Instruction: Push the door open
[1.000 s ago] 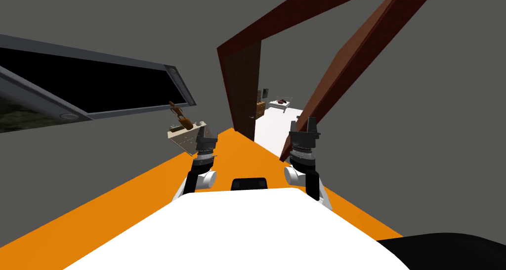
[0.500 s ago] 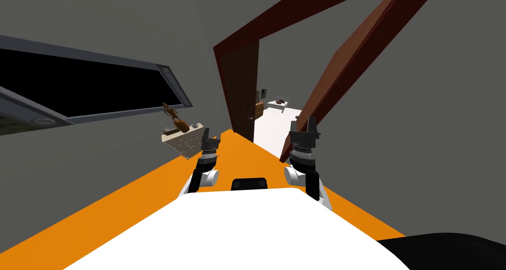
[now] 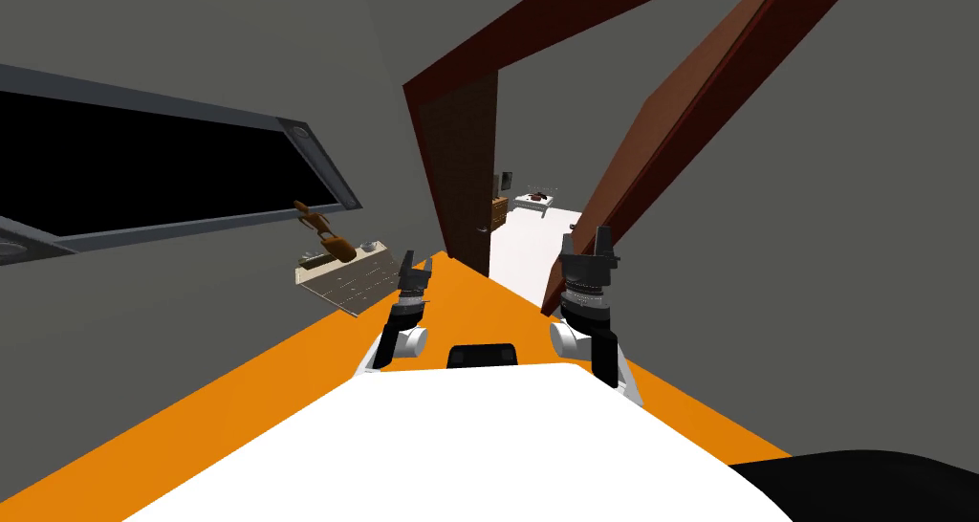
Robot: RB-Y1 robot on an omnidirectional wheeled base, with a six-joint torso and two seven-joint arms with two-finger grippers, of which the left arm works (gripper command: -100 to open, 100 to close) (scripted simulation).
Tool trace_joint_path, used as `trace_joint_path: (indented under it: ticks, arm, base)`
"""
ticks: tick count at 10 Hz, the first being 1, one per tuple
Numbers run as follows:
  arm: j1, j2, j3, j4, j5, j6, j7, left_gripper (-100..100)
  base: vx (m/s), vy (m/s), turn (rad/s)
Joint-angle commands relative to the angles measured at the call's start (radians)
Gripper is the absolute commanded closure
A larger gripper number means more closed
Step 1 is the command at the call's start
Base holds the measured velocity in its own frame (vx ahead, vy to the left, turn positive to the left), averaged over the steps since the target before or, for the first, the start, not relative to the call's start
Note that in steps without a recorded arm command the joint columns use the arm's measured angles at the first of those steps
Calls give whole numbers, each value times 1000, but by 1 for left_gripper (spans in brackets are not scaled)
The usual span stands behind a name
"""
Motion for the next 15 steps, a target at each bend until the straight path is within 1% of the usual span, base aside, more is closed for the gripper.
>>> trace_joint_path:
  ticks: [1,7,15]
  arm:
    - [-15,6,-1,39,5,-11,1,-100]
    - [-70,12,-16,169,16,-34,-5,-100]
    - [-149,19,-38,355,32,-66,-14,-100]
  base:
    - [86,24,-65]
    - [94,33,-73]
    - [94,37,-77]
